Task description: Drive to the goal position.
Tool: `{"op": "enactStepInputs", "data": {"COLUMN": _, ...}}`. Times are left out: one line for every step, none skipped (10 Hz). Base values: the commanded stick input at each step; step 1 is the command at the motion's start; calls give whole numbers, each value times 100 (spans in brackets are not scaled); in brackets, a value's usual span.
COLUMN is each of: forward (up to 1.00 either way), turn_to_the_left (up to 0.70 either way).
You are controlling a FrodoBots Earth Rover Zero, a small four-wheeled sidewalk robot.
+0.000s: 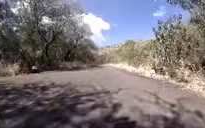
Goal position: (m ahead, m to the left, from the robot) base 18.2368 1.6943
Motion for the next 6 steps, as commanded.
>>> {"op": "enactStepInputs", "data": {"forward": 50, "turn_to_the_left": 0}}
{"op": "enactStepInputs", "data": {"forward": 50, "turn_to_the_left": 0}}
{"op": "enactStepInputs", "data": {"forward": 50, "turn_to_the_left": 0}}
{"op": "enactStepInputs", "data": {"forward": 50, "turn_to_the_left": 0}}
{"op": "enactStepInputs", "data": {"forward": 50, "turn_to_the_left": 0}}
{"op": "enactStepInputs", "data": {"forward": 50, "turn_to_the_left": 0}}
